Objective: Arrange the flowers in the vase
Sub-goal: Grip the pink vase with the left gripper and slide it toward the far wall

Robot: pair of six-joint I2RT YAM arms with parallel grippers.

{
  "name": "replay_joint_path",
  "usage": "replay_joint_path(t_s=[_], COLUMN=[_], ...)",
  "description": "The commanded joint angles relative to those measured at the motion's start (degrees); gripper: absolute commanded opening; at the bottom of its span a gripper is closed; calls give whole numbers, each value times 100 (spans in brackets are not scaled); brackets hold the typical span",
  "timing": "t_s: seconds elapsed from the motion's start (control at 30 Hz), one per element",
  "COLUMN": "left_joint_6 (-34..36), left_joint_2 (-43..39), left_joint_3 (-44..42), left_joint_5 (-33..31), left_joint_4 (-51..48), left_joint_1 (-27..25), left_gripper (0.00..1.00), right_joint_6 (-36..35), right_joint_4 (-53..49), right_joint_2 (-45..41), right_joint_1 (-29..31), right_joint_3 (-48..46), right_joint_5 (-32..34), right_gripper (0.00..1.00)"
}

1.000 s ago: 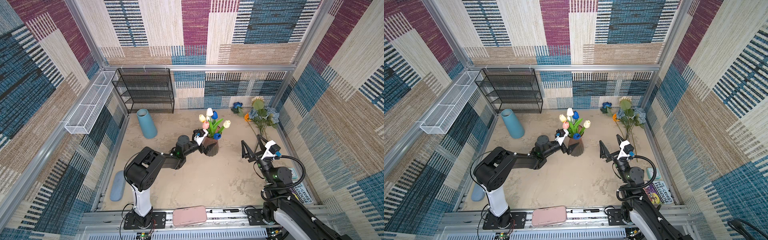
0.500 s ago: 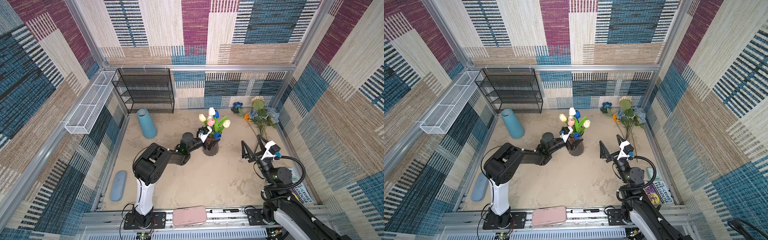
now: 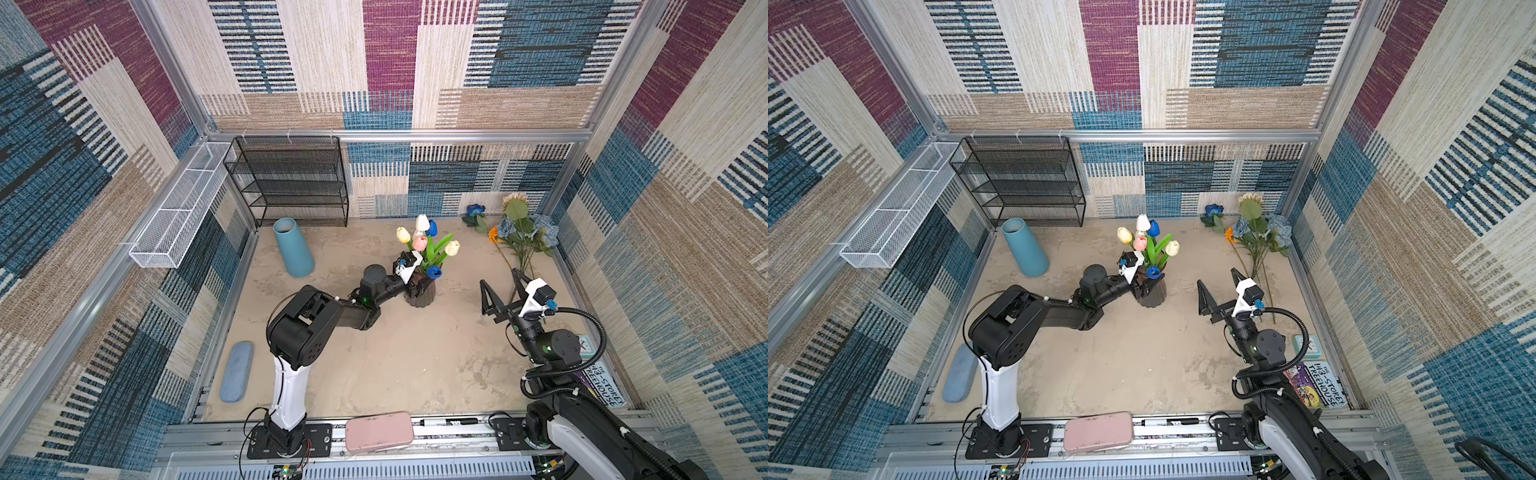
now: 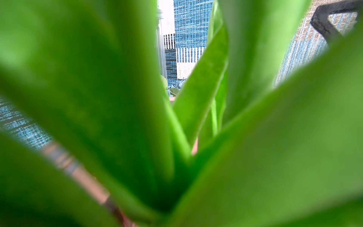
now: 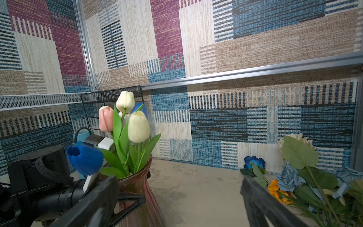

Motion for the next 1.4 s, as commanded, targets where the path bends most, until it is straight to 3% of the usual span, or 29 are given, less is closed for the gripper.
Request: replay_joint_path(t_s=[0.0, 0.07, 0.27, 0.53, 0.87, 1.0, 1.1, 1.3, 1.37], left_joint_6=[82, -149, 59, -637, -260, -79, -14, -129, -136], left_joint_2=[-33, 11, 287, 1677, 3034, 3290, 3363, 3481, 3497], left_joint_3=[152, 331, 1082, 3416, 6350, 6919, 6983, 7109, 7119], left_joint_5=[239, 528, 665, 1146, 843, 764, 413, 374, 367], left_joint_4=[73, 3, -473, -881, -2942, -3596, -3608, -3582, -3535], left_joint_1=[155, 321, 811, 1646, 1878, 1918, 1953, 2050, 2051], left_gripper=[38, 31, 28, 25, 23, 22, 22, 24, 32], right_joint_6=[0, 0, -18, -48, -132, -141, -149, -165, -180], right_joint_4=[156, 160, 160, 134, 99, 81, 89, 90, 90], right_joint_2=[24, 34, 78, 116, 70, 61, 61, 44, 29], right_joint_1=[4, 3, 2, 2, 3, 2, 3, 3, 2], right_joint_3=[56, 78, 89, 109, 94, 83, 70, 65, 65], right_joint_5=[-18, -59, -47, -79, -71, -53, -60, -79, -50], right_gripper=[100, 100, 100, 100, 100, 100, 100, 100, 100])
